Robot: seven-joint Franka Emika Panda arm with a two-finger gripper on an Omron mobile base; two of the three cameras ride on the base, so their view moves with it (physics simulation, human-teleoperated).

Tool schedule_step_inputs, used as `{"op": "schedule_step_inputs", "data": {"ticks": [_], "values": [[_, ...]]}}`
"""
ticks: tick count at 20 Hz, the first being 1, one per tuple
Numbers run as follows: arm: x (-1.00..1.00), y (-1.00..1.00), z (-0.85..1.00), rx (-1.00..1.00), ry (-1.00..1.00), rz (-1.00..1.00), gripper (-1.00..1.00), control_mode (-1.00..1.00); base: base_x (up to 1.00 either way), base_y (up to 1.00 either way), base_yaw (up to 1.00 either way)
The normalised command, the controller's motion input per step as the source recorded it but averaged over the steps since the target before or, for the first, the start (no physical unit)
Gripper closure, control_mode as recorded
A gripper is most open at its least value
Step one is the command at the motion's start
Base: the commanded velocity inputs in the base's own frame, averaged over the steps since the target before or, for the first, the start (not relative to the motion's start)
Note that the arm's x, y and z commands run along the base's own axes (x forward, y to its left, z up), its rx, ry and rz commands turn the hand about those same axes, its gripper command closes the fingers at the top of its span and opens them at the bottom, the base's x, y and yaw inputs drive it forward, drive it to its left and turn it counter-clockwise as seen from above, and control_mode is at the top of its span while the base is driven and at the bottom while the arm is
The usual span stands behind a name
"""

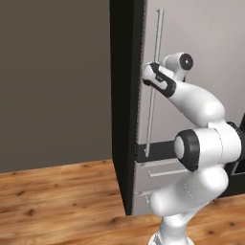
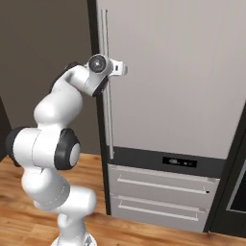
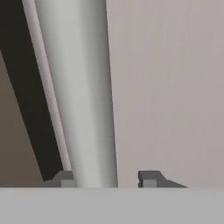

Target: Retrieve the banana and tangerine from the fridge and place them into the bowl on the dining table.

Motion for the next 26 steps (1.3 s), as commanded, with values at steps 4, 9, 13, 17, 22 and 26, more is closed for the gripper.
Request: {"op": "schedule_step_inputs", "data": {"ticks": [4, 9, 13, 17, 22, 26], "values": [[-0.91, -0.73, 0.26, 0.00, 0.09, 0.00, 1.00, -1.00, 0.00, 0.00, 0.00], [-1.00, -0.94, 0.09, 0.02, 0.02, 0.00, 1.00, -1.00, 0.00, 0.00, 0.00], [-1.00, -1.00, 0.04, 0.06, 0.00, -0.02, 1.00, -1.00, 0.00, 0.00, 0.00], [-1.00, -0.99, 0.04, 0.06, 0.00, -0.04, 1.00, -1.00, 0.00, 0.00, 0.00], [-1.00, -0.92, 0.05, 0.04, 0.00, -0.05, 1.00, -1.00, 0.00, 0.00, 0.00], [-1.00, -0.94, 0.14, 0.05, 0.02, -0.05, 1.00, -1.00, 0.00, 0.00, 0.00]]}}
